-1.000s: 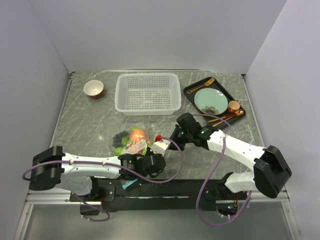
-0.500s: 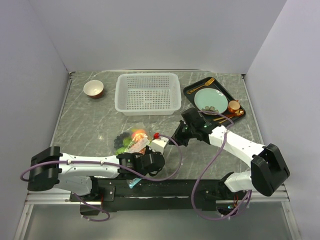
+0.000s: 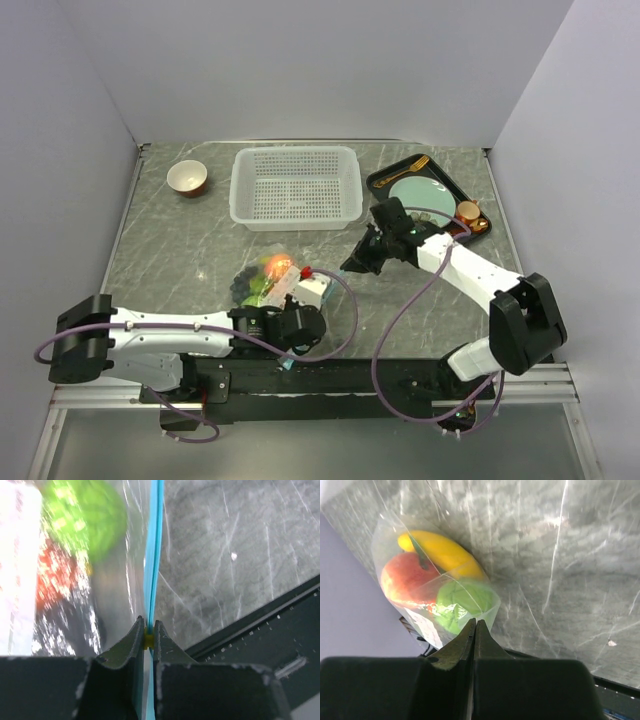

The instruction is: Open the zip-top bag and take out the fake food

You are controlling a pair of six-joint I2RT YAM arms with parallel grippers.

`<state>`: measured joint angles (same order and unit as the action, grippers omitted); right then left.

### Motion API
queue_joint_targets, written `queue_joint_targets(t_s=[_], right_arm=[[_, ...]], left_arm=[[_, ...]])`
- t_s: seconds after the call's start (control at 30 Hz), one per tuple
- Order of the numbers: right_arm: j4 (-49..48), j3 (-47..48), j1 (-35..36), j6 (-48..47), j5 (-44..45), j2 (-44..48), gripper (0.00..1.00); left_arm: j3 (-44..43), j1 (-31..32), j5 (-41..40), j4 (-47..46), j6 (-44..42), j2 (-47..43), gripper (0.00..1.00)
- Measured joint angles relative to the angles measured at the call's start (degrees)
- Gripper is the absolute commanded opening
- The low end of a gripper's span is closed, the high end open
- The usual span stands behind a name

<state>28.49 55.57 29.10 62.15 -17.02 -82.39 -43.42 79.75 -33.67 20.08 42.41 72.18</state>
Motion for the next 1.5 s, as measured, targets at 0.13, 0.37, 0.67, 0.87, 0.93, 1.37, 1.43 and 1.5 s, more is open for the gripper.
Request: queue_joint_targets(t_s=[0.13,0.37,0.67,0.87,0.93,1.37,1.43,1.5], right_arm=[[0.4,2.1,-2.0,-0.9,-0.1,-2.1,0.00],[1.0,5.6,-6.6,-2.6,0.0,-4.5,0.00],[1.0,7.0,-7.9,-4.3,-0.2,-5.5,0.00],[-3.6,4.3,-8.5,-5.4,0.6,-5.2,0.02],[-4.4,2.4,-8.4,-5.9,0.6,-4.7,0.18],[-6.8,-4.2,-8.0,-9.0,2.1,2.6,0.42],[-6.8,-5.0,-8.0,-9.2,2.8,3.5,0.43],[-6.7,-6.3,-8.0,-9.2,4.1,4.3,0.43]], left_arm=[[0.0,1.4,0.7,2.6,2.4,-0.6,0.11],[-0.2,4.7,1.8,8.4,6.6,-2.7,0.12],[-0.3,5.6,2.5,10.2,8.9,-4.1,0.48],[-1.7,6.4,2.9,11.3,8.7,-4.7,0.70],[-3.5,5.6,2.8,10.8,8.3,-5.0,0.68],[-8.9,-5.7,3.5,4.5,6.2,4.2,0.52],[-9.8,-5.9,4.1,3.9,5.3,7.3,0.52],[-11.1,-6.1,4.3,3.4,4.8,9.7,0.52]])
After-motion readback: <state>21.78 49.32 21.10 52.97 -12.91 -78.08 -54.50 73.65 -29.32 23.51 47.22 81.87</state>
